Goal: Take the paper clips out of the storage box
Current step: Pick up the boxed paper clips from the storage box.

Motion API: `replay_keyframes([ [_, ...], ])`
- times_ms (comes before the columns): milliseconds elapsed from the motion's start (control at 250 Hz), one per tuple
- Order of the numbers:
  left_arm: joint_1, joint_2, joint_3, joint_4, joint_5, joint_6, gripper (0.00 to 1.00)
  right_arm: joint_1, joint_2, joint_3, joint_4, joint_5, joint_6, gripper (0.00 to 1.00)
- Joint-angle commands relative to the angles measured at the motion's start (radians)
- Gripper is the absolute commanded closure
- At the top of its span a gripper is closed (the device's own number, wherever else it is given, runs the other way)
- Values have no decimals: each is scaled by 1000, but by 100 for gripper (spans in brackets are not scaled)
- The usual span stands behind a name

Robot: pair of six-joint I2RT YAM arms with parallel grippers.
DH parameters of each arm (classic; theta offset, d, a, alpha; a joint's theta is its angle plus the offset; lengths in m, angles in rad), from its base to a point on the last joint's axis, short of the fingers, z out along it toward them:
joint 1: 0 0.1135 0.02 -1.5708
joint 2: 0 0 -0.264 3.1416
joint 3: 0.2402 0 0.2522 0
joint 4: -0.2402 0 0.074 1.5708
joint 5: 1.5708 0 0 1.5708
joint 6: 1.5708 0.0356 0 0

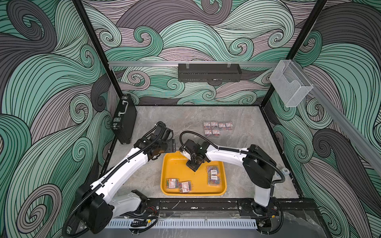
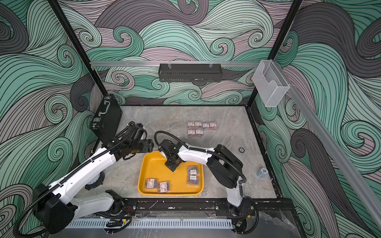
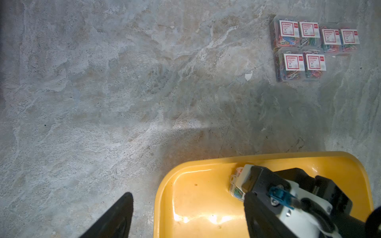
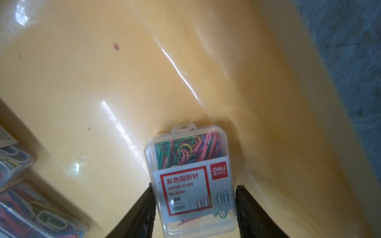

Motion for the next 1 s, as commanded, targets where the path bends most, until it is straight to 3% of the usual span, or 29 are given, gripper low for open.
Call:
replay_keyframes([
  [0, 8, -15, 0, -32, 3, 1, 17, 4, -2, 17, -29, -14, 17, 42],
  [416, 8, -30, -9, -34, 15, 0, 17, 21, -30, 2, -17, -41, 54, 50],
  [659, 8, -36, -9, -37, 15, 1, 17, 23, -19, 11, -19, -30, 58, 42],
  [999, 9, -37, -9, -44, 17, 1, 17, 22, -6, 9, -11, -29, 59, 42],
])
